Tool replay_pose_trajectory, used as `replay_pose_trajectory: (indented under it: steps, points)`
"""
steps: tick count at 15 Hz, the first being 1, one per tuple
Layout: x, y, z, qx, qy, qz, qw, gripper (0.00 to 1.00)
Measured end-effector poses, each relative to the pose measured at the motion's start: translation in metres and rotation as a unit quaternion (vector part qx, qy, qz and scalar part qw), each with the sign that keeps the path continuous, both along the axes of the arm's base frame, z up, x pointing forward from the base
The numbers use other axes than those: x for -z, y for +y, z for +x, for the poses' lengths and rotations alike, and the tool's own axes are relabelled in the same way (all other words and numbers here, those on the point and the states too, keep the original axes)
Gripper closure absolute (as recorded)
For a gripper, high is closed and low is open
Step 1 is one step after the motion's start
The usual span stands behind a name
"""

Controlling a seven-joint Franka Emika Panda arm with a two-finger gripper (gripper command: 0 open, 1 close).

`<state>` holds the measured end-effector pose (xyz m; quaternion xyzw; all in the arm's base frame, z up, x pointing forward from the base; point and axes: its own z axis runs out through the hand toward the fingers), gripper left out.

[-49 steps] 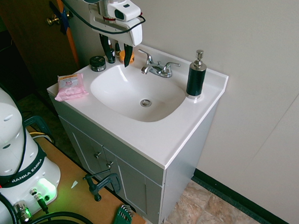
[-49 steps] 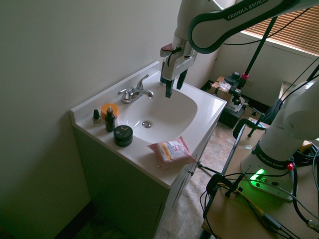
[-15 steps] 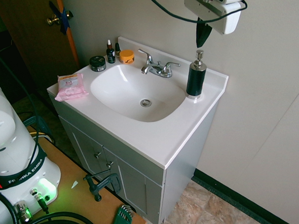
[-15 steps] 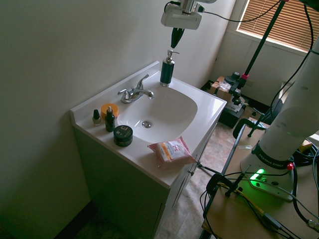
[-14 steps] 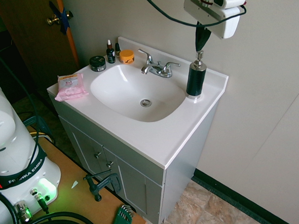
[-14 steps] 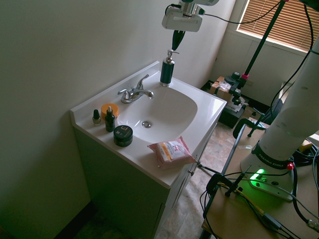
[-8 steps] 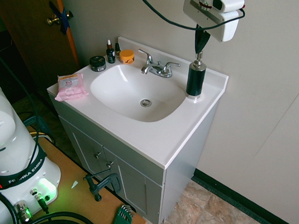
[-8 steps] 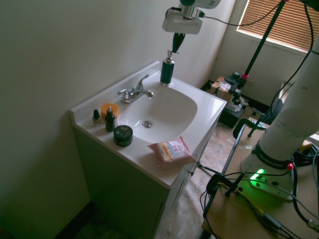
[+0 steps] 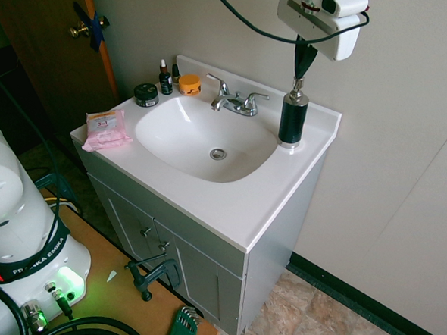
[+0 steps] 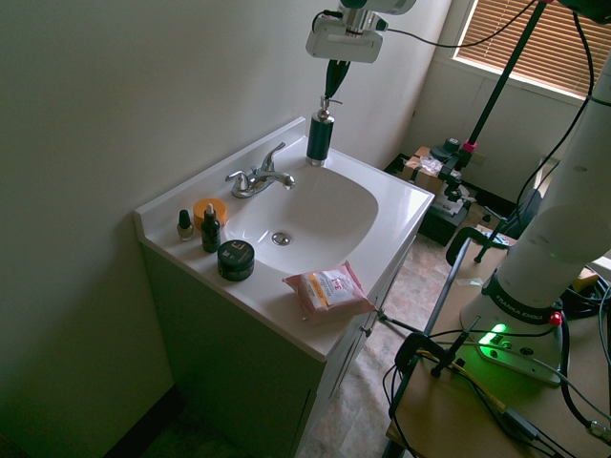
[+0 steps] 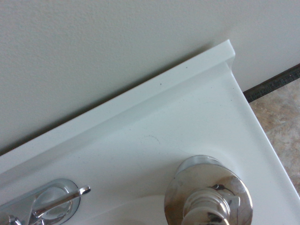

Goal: Sanitize yourself

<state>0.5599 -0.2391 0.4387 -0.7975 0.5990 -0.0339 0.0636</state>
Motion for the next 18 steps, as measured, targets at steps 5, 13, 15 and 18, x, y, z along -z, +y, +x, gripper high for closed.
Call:
replay_pose_trajectory:
  steps: [5,13,15,18]
  points:
    - [0.013,-0.002,0.003,0.002,0.005,-0.001,1.000,1.00]
    - [-0.044,0.033,-0.009,-0.037,-0.028,0.008,0.999,0.00]
    - [-0.034,0.059,-0.023,-0.071,-0.012,0.008,0.997,0.00]
    - [0.002,0.104,-0.048,-0.127,0.016,-0.017,0.992,0.00]
